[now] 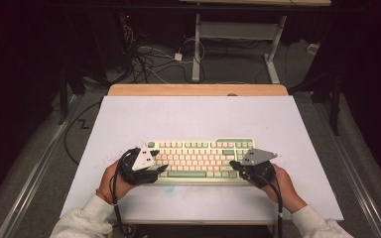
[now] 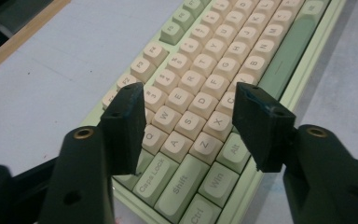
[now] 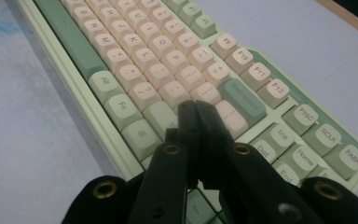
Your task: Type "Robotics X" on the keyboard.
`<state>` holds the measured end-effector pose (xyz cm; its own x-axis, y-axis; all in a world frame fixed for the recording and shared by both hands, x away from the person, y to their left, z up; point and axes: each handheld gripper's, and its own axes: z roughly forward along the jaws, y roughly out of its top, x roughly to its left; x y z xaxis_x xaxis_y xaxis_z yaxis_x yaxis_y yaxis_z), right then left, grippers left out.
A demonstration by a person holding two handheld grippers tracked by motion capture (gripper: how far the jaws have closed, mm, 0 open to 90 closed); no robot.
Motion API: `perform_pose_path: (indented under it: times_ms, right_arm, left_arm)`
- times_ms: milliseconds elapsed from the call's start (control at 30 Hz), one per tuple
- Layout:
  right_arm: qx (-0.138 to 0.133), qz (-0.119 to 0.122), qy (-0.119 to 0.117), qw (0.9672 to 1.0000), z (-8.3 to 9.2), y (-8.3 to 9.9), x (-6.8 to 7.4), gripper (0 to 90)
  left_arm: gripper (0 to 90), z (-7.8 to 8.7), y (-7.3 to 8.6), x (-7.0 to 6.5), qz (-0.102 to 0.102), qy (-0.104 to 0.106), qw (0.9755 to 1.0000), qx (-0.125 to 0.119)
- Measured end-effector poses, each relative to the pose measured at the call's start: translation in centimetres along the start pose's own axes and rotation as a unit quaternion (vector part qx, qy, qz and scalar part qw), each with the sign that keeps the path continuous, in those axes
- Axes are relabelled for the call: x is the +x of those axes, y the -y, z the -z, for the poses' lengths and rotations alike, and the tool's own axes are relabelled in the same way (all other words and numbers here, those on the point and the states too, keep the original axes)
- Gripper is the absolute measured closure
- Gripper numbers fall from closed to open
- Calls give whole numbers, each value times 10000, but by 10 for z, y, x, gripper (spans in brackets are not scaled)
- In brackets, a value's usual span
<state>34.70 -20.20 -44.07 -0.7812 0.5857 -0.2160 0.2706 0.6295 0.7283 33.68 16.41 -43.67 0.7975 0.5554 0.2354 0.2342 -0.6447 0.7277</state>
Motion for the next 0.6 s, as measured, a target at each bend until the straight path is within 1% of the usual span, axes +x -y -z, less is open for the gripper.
perform_pose_path:
  times_ms: [33, 100, 200, 267, 333, 500, 567, 600]
  right_arm:
    - [24, 7, -32, 10000, -2, 0, 0, 900]
    - [98, 44, -17, 9999, -6, -2, 1, 900]
    - [166, 67, -34, 9998, -11, -3, 2, 900]
    - [199, 50, -45, 9998, -13, -3, 2, 900]
    - [236, 53, -29, 9997, -15, -4, 2, 900]
    - [274, 73, -30, 9996, -18, -4, 3, 900]
    - [319, 79, -35, 9995, -18, -3, 3, 900]
    - [325, 81, -2, 9994, -19, -2, 4, 900]
  left_arm:
    - [424, 0, 1, -1, 28, -35, 10000, 0]
    - [272, 1, 3, -3, 21, -291, 9996, -21]
    - [270, 3, 6, -4, 70, -209, 9997, -99]
    - [224, 5, 7, -5, 46, -267, 9995, -153]
    - [224, 7, 8, -6, 63, -279, 9994, -209]
    - [224, 10, 9, -5, 125, -320, 9992, -225]
    - [225, 12, 9, -4, 170, -298, 9990, -279]
    - [233, 12, 8, -3, 182, -295, 9989, -316]
